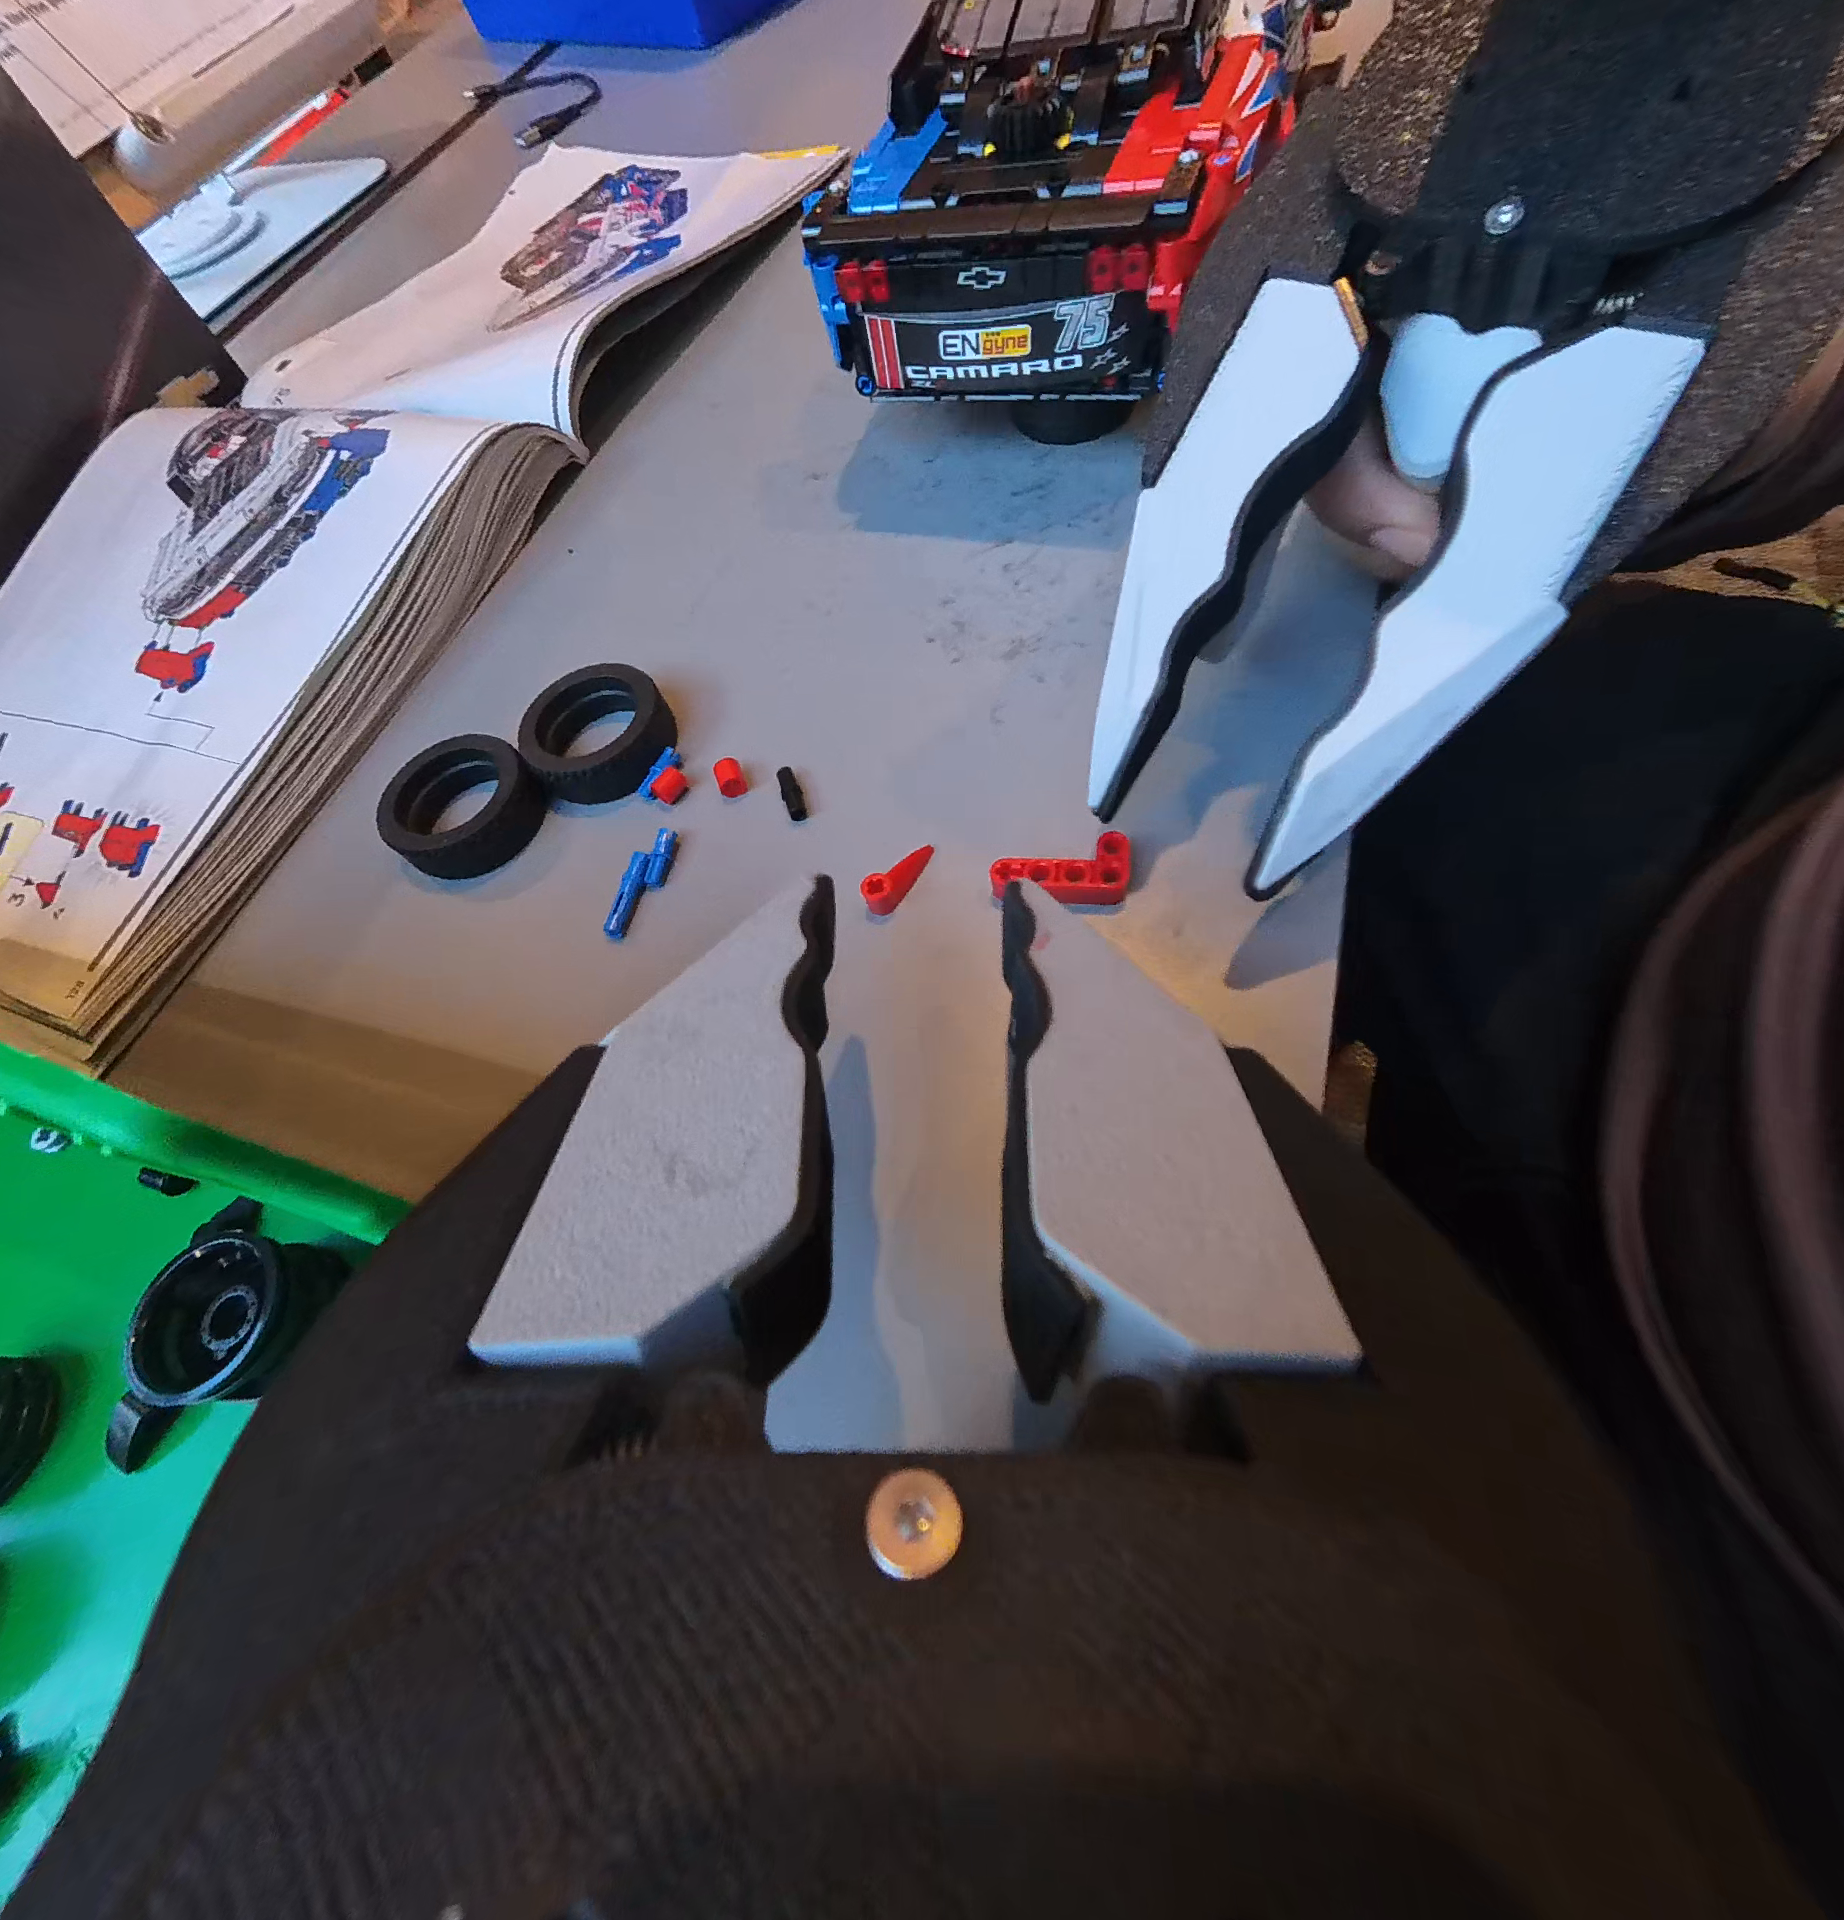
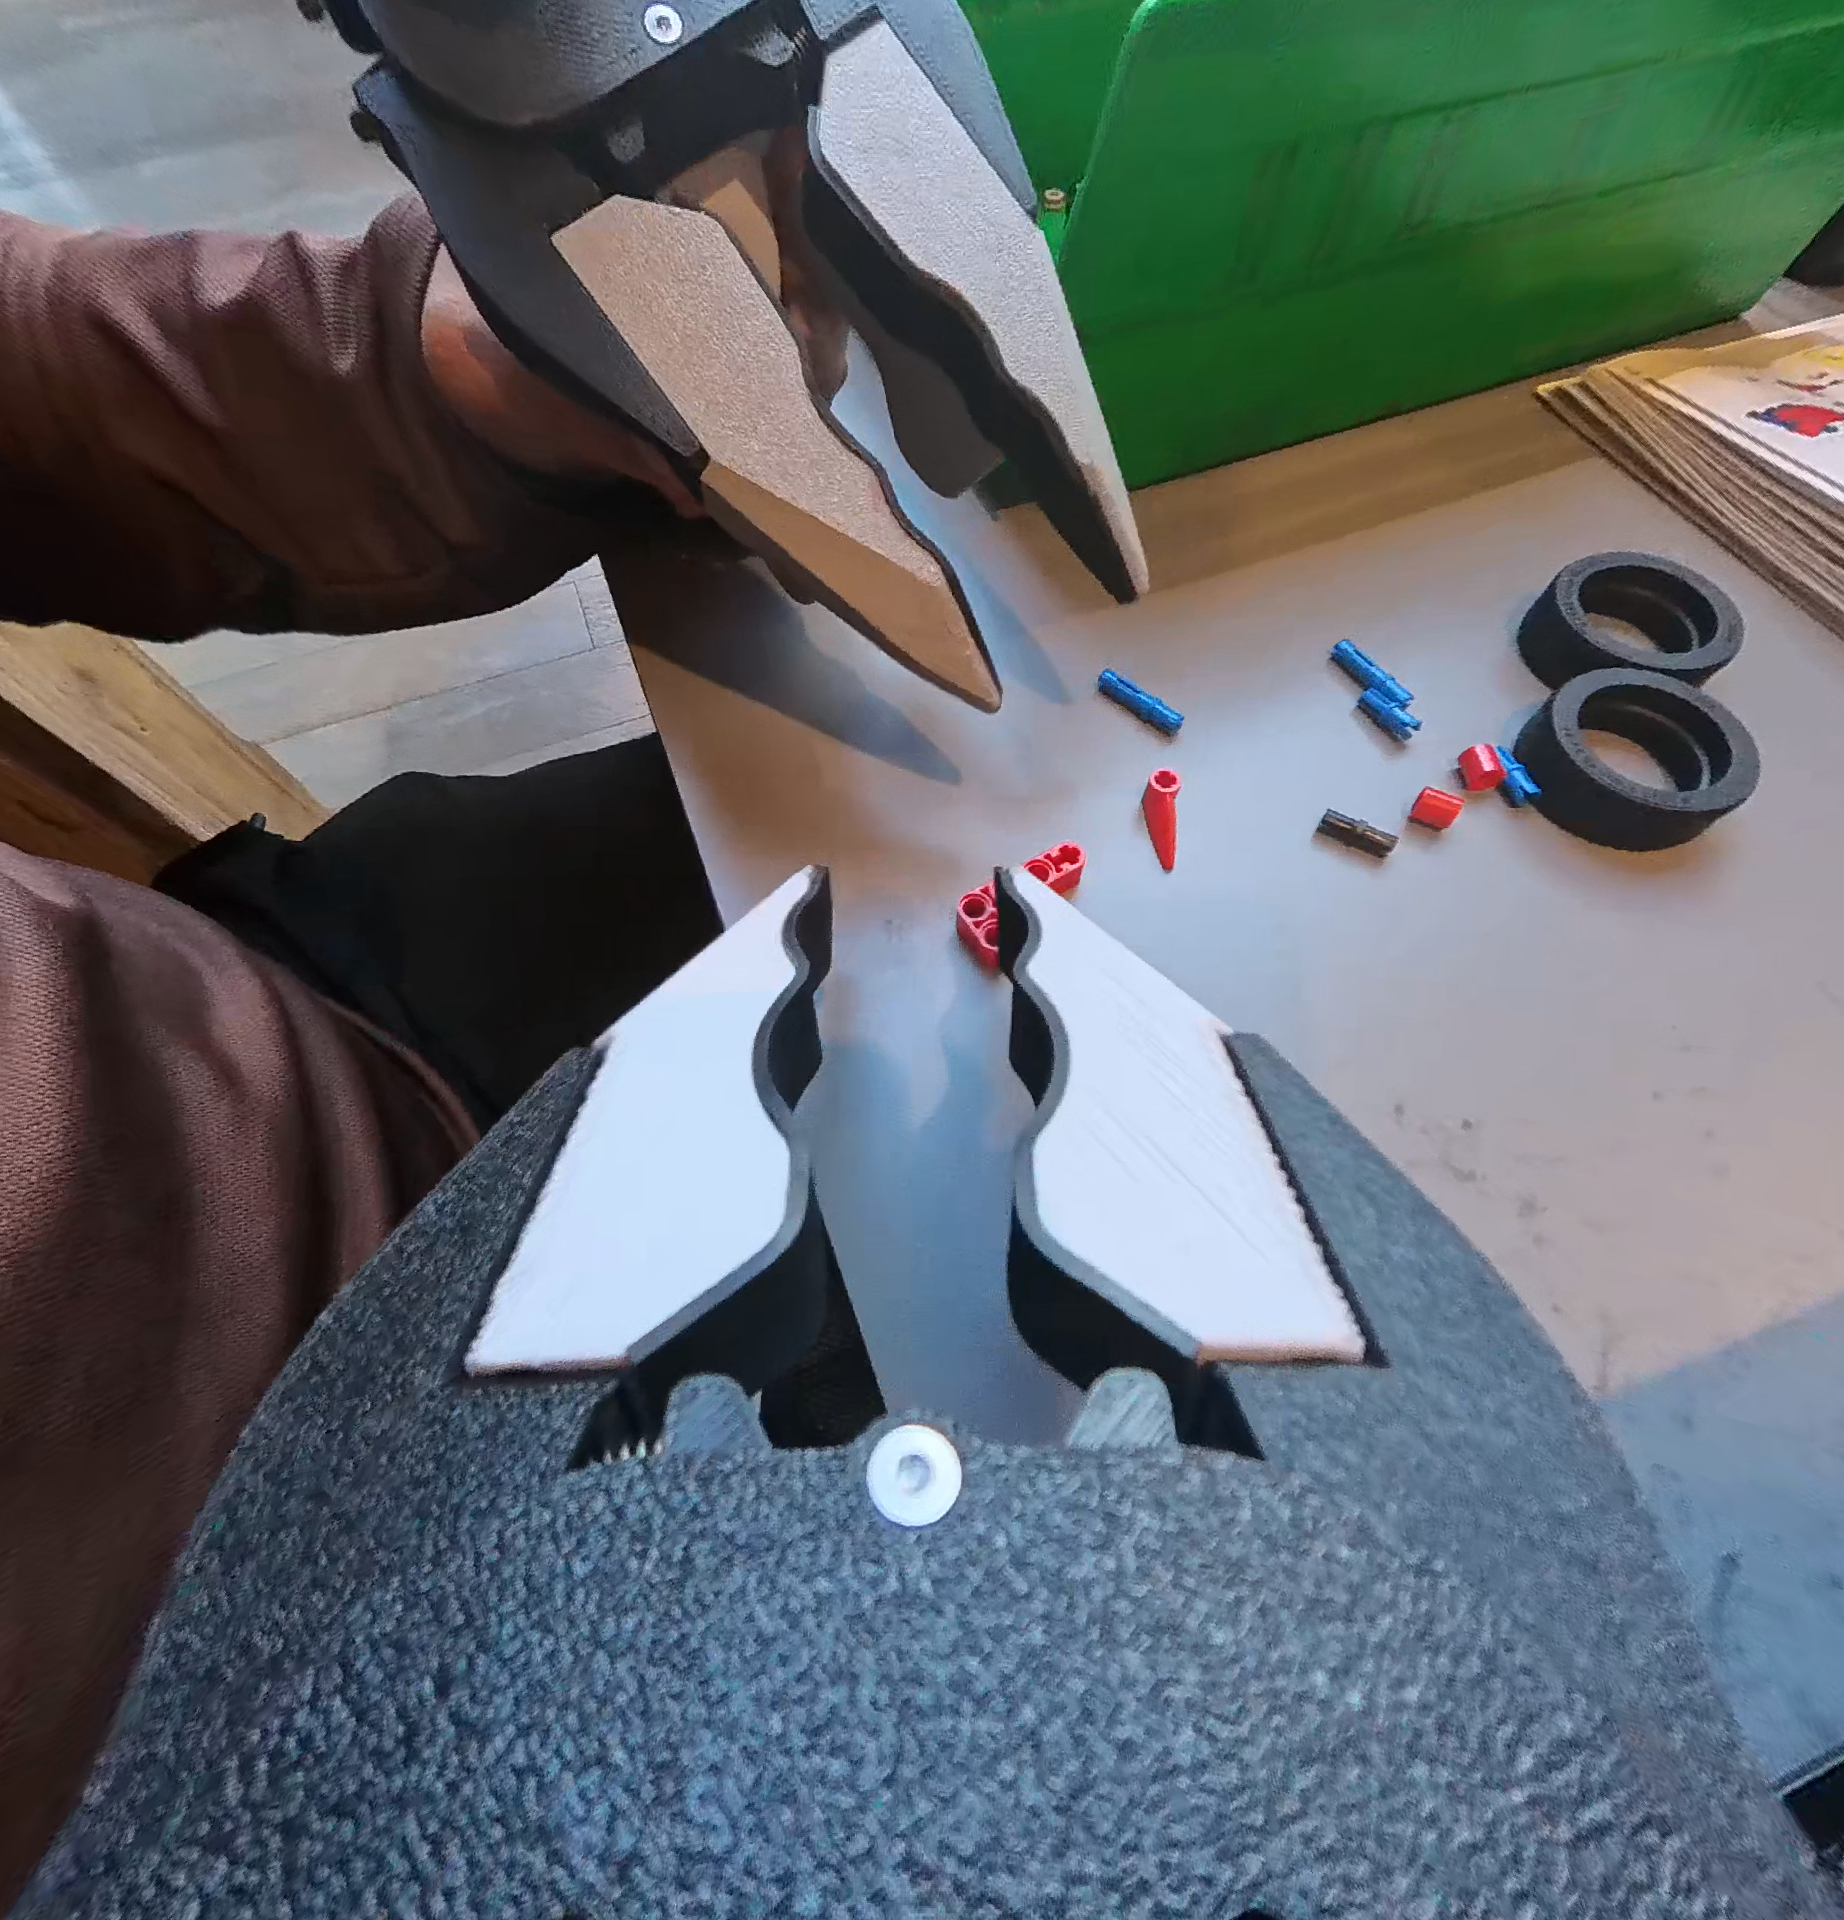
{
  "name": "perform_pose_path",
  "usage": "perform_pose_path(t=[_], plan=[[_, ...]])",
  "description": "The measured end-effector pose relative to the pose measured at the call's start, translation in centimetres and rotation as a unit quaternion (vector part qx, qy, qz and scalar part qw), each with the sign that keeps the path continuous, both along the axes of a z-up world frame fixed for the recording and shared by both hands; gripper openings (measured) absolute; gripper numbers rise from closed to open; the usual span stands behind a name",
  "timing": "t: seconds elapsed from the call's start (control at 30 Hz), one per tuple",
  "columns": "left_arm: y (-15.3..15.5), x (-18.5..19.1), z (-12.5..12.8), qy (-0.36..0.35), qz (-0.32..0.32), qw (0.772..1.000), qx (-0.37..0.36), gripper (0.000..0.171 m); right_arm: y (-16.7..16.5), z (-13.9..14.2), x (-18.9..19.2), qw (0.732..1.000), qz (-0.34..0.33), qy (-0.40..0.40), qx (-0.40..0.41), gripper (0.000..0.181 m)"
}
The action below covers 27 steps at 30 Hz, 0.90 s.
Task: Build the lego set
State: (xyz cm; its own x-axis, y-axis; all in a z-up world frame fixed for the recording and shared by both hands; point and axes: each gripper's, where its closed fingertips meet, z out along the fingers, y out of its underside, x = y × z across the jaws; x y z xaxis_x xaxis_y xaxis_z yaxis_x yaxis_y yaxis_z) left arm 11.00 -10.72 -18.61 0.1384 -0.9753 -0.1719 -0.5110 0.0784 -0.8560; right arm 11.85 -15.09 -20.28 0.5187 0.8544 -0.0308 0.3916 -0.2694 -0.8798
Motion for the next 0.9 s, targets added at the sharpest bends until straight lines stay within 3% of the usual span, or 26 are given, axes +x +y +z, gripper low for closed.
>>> perform_pose_path(t=[0.53, 0.63, 0.77, 0.9], plan=[[0.2, 0.0, 0.1, 0.000, 0.010, 1.000, 0.010, 0.027, 0.5, 0.5, 0.2, 1.000, -0.020, 0.004, 0.006, 0.023], [0.7, -0.2, 0.1, -0.004, 0.022, 1.000, 0.004, 0.027, 1.6, 2.2, 0.4, 0.998, -0.045, -0.014, 0.028, 0.014], [1.1, -0.3, 0.2, -0.007, 0.034, 0.999, -0.009, 0.028, 4.2, 2.6, 0.7, 0.992, -0.076, -0.099, 0.025, 0.021], [1.7, -0.5, 0.3, -0.014, 0.050, 0.999, -0.013, 0.028, 6.3, 3.4, -0.1, 0.991, -0.075, -0.105, 0.025, 0.019]])
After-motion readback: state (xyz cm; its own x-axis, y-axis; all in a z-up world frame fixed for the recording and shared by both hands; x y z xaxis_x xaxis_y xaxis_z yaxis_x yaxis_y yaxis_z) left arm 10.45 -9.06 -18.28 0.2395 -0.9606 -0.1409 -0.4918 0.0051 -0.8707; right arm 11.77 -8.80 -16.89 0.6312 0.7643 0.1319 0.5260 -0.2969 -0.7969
